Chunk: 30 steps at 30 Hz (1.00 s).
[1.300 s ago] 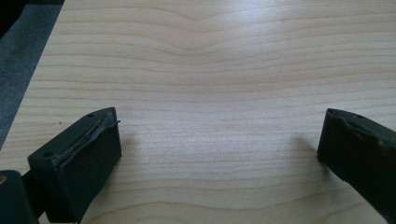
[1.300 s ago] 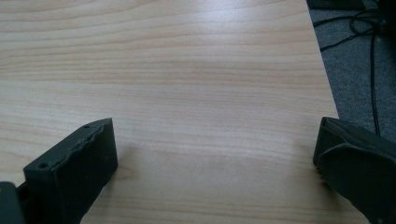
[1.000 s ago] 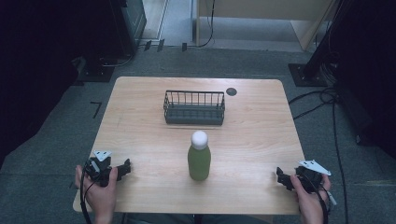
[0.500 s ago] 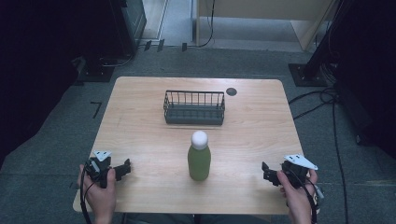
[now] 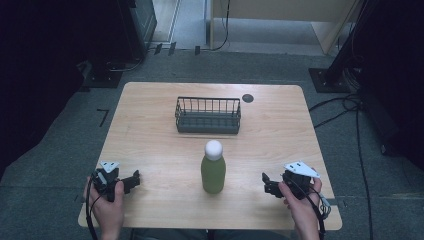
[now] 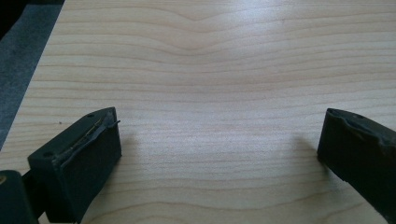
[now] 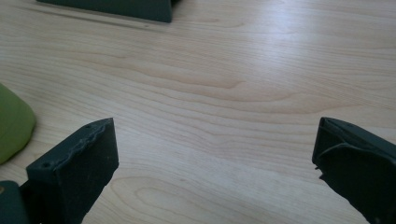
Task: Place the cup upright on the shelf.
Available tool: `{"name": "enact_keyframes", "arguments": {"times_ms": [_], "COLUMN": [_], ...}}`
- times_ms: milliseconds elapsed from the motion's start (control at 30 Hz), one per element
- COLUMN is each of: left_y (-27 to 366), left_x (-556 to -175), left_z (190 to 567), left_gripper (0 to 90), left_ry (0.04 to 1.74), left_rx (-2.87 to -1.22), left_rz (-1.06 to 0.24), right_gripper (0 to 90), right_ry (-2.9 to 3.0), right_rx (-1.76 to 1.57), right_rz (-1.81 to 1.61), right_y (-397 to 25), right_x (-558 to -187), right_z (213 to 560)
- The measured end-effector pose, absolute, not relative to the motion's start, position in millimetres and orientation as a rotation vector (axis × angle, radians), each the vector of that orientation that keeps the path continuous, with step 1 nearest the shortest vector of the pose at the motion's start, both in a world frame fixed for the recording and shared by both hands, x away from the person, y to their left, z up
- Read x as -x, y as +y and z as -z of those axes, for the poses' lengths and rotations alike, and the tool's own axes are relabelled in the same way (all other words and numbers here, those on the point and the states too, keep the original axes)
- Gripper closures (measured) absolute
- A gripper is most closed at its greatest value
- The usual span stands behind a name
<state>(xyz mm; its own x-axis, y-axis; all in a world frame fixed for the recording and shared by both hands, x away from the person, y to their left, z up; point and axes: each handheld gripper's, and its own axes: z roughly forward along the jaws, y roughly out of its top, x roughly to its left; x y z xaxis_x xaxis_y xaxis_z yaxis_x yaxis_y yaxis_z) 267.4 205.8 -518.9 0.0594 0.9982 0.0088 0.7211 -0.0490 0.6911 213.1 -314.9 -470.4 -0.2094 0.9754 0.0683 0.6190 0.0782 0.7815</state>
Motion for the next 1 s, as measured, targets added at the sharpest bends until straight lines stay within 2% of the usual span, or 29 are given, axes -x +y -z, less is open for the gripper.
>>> {"name": "enact_keyframes", "arguments": {"times_ms": [1000], "left_y": [206], "left_x": [-267], "left_z": [519], "left_gripper": [0.0], "left_ry": [1.711], "left_rx": [-1.831], "left_rz": [-0.697], "right_gripper": [0.0], "right_ry": [2.019], "right_rx": [-1.445], "right_rz": [-1.062], "right_y": [-257], "right_x": [-211], "right_z": [468]}}
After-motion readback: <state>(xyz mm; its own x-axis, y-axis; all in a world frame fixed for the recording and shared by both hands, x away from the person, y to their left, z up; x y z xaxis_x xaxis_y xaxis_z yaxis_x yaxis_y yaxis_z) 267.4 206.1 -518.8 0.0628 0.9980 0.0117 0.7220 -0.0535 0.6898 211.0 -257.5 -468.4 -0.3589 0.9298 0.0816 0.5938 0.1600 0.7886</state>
